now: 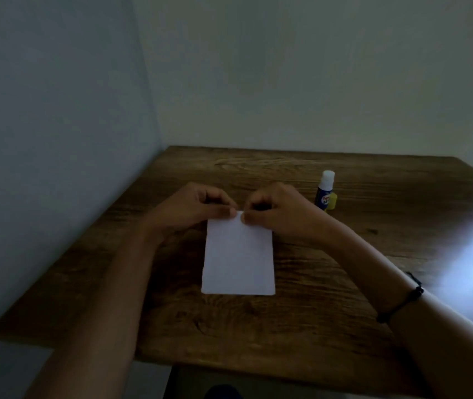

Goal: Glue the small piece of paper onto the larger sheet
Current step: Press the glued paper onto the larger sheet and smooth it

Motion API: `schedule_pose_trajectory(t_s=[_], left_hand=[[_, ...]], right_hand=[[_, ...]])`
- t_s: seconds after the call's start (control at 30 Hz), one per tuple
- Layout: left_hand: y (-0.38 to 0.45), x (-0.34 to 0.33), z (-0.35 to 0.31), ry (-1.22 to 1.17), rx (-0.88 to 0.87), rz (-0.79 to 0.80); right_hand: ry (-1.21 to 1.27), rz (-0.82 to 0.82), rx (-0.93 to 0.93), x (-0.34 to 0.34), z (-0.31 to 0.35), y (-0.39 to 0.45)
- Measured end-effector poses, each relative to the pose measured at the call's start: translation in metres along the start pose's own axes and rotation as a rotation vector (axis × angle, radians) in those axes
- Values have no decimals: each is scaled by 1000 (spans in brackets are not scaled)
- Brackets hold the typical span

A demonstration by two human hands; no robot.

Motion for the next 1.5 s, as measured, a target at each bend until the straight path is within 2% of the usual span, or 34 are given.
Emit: schedule_pose_trajectory(t_s=[0.1,0.3,0.33,0.4,0.47,0.53,0.63,0.77,0.83,0.97,1.07,1.13,1.17,1.27,1.33,1.5], left_hand=[[0,-6,-1,106,-14,84],[2,-4,0,-20,-92,-85],[1,-3,1,-34,-84,-54],[-2,-5,0,-24,-20,112],[-4,-12,1,-19,61,234],[-3,-15,1,-45,93,179],[-1,-16,-1,-23,45,63],[-2,-4,-2,-52,-9,-97],[-3,-2,-1,-82,4,-79],[-4,-9,-2,-29,19,-10],[1,-5,-1,-11,-56,-170],[0,2,0,-96,-61,-277],[-2,6,1,-134,-60,-262],[-9,6,-1,-55,-42,-3],[-9,-1,-2,5,-2,94],[-4,-7,-3,79,22,45]], right_hand=[[-67,40,37,-3,2,-2],[91,-193,-72,4,-2,3],[118,-222,-84,3,-3,4],[153,-257,-89,2,-3,5],[118,-234,-63,1,-4,5],[73,-195,-30,0,-3,5],[27,-188,-4,-2,-3,8],[-34,-214,-67,6,-8,10],[-39,-219,-77,8,-11,9],[-111,-122,25,0,-5,6],[-88,-121,16,3,-2,6],[-66,-159,-28,9,-5,7],[-56,-186,-44,11,-7,7],[-28,-251,-46,11,-11,6],[-26,-226,-12,7,-10,6],[-15,-154,48,-1,-5,5]])
Point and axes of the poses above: each hand's wrist, its own y-axis towards the middle knuckle, its own x-axis out of the back of the hand, z = x × y, the point moved 1 cm from there along y, towards the middle knuckle, and after that the axes turned 5 degrees about -y, right-handed, at the moved point
